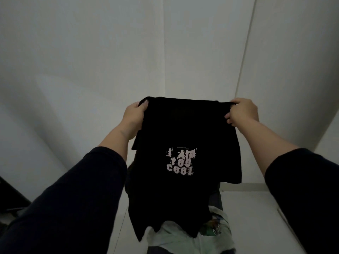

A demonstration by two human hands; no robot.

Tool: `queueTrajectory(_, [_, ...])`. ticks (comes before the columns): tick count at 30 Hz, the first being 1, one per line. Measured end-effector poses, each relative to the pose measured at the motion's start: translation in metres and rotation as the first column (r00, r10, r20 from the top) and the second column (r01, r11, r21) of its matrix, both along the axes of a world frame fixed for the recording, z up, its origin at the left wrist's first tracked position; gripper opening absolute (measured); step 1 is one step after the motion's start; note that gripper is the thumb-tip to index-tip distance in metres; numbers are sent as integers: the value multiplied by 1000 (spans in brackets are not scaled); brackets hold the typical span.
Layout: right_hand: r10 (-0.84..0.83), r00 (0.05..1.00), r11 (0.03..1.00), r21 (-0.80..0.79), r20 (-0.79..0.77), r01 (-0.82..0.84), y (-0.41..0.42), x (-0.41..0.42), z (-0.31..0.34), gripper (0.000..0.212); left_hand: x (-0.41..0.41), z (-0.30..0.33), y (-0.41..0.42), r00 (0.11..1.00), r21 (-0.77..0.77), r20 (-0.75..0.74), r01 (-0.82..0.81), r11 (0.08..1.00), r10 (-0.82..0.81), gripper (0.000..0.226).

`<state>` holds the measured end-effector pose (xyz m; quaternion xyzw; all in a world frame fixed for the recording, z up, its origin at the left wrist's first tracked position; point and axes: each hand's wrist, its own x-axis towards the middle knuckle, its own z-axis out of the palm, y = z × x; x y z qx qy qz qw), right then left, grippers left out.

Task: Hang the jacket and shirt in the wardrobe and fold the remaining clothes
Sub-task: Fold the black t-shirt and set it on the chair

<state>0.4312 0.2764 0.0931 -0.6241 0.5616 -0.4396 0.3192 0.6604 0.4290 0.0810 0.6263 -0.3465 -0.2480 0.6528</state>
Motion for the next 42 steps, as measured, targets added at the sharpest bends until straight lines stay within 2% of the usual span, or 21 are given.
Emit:
queueTrajectory(4, [37, 997, 996, 83, 63, -42, -1, 1, 2, 35, 16, 0, -3, 944, 216, 316, -172, 961, 98, 24])
queueTrajectory(7, [95, 993, 989, 111, 75, -103, 3, 7, 0, 31, 19, -2, 0, 767, 370, 623, -463, 805, 155, 24])
queueTrajectory(9, [119, 990, 988, 92, 73, -126, 7, 14, -1, 32, 21, -8, -1, 731, 387, 646, -561, 732, 219, 22])
queueTrajectory(10, [132, 989, 988, 75, 68, -137, 8, 18, -2, 33, 23, -12, -3, 762, 385, 589, -556, 737, 267, 21])
queueTrajectory(11, [140, 989, 988, 50, 56, -143, 9, 21, -2, 33, 25, -15, -7, 821, 357, 472, -510, 783, 319, 19])
queueTrajectory(13, [143, 990, 990, -5, 20, -143, 7, 24, -3, 33, 25, -19, -10, 931, 188, 96, -365, 912, 353, 19])
queueTrajectory(14, [134, 991, 991, -21, 1, -134, 5, 26, -4, 33, 23, -19, -10, 942, 91, -52, -325, 941, 330, 21])
queueTrajectory(15, [123, 992, 992, -33, -16, -123, 3, 26, -4, 34, 21, -20, -10, 950, 17, -106, -293, 956, 293, 21])
queueTrajectory(19, [51, 996, 998, -43, -79, -54, 3, 20, -1, 36, 16, -22, -5, 982, -132, 1, -185, 974, 187, 9])
queueTrajectory(23, [64, 998, 998, -27, -19, -64, -2, 17, -3, 38, 8, -10, -2, 976, -350, -206, -143, 926, 73, 14])
queueTrajectory(25, [138, 990, 990, -31, -22, -139, -1, 18, -2, 39, 2, 0, -1, 949, -389, -310, -67, 919, -62, 15])
queueTrajectory(27, [238, 968, 971, 17, 76, -240, 0, 19, -2, 38, -6, 10, 1, 894, -385, -380, 80, 919, -237, 28])
queueTrajectory(29, [277, 919, 943, 106, 280, -316, 2, 19, 1, 35, -11, 20, 4, 867, -345, -380, 190, 919, -322, 36])
queueTrajectory(32, [262, 807, 905, 157, 529, -396, 5, 16, 3, 28, -17, 32, 6, 884, -263, -337, 242, 934, -324, 38])
queueTrajectory(35, [257, 644, 832, 173, 721, -526, 2, 13, -2, 23, -20, 36, 4, 912, -172, -288, 249, 953, -290, 39])
queueTrajectory(38, [269, 532, 748, 174, 803, -640, -1, 14, -3, 19, -22, 33, 2, 923, -101, -270, 257, 961, -275, 41])
queueTrajectory(42, [373, 527, 666, 175, 764, -725, -2, 7, -3, 28, -21, 18, -4, 929, -76, -297, 206, 976, -219, 38])
